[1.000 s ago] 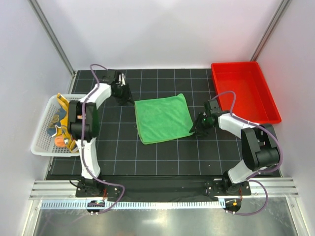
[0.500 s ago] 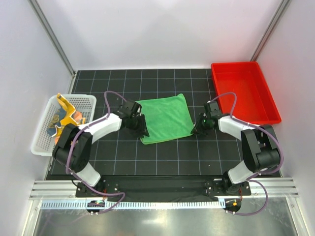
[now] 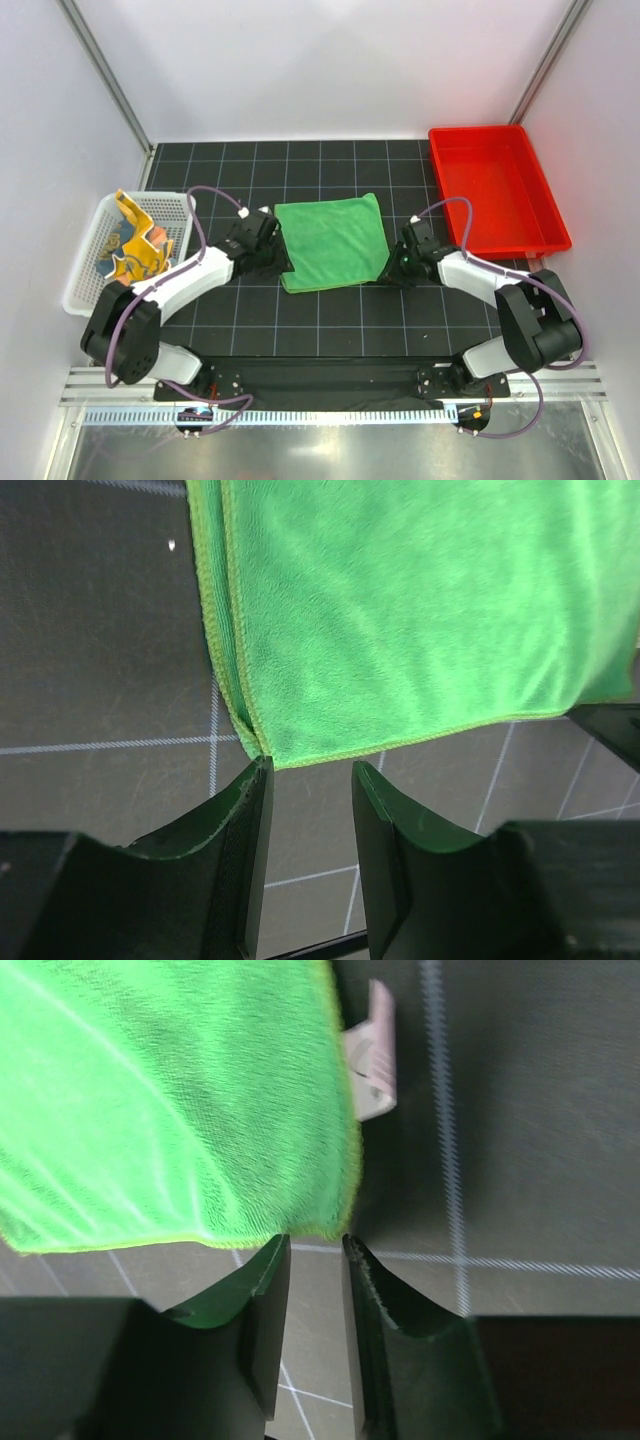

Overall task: Fold and stack the towels
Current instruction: Fold the towel

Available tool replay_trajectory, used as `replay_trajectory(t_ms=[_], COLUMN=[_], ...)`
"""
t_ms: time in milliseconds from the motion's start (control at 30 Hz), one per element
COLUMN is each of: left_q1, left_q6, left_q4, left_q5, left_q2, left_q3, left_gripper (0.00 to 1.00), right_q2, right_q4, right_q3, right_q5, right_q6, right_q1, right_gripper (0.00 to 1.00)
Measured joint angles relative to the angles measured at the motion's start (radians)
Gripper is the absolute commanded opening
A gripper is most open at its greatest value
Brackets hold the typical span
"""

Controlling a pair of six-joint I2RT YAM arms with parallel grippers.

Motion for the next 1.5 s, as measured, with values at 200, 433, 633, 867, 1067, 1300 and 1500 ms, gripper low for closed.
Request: replay_trajectory(t_ms=[200, 433, 633, 867, 1067, 1300, 1500], left_q1=[-0.027, -0.049, -0.052, -0.054, -0.054, -0.054, -0.054], left_q6=[-0.045, -0.068, -0.071, -0.064, -0.053, -0.056, -0.057], left_q4=[0.034, 0.051, 0.050, 0.015, 0.000, 0.013, 0.013], left_q5=[0.016, -0.001, -0.038, -0.116, -0.122, -0.091, -0.080], left_q2=[0.107, 0.135, 0.158, 0.148, 0.113, 0.081, 0.082], left_q3=[-0.045, -0.056, -0.056, -0.056, -0.061, -0.069, -0.069], left_gripper=[0.41, 0.39, 0.35, 0.29, 0.34, 0.29, 0.28], right_q2=[-0.027, -0.029, -0.029, -0.073, -0.084, -0.062, -0.044], right_q4=[-0.056, -0.057, -0.060, -0.082, -0.074, -0.061, -0.049], right_q3=[0.002, 0.003, 0.007, 0.008, 0.008, 0.008, 0.008], right_q5=[0.072, 0.111, 0.138, 0.146, 0.150, 0.151, 0.150], right_q6=[-0.001, 0.003, 0.004, 0.011, 0.015, 0.018, 0.019], right_q1=[0.000, 0.000, 0.000, 0.000, 0.000, 0.000, 0.000], right_gripper=[0.40, 0.37, 0.36, 0.39, 0.38, 0.31, 0.30])
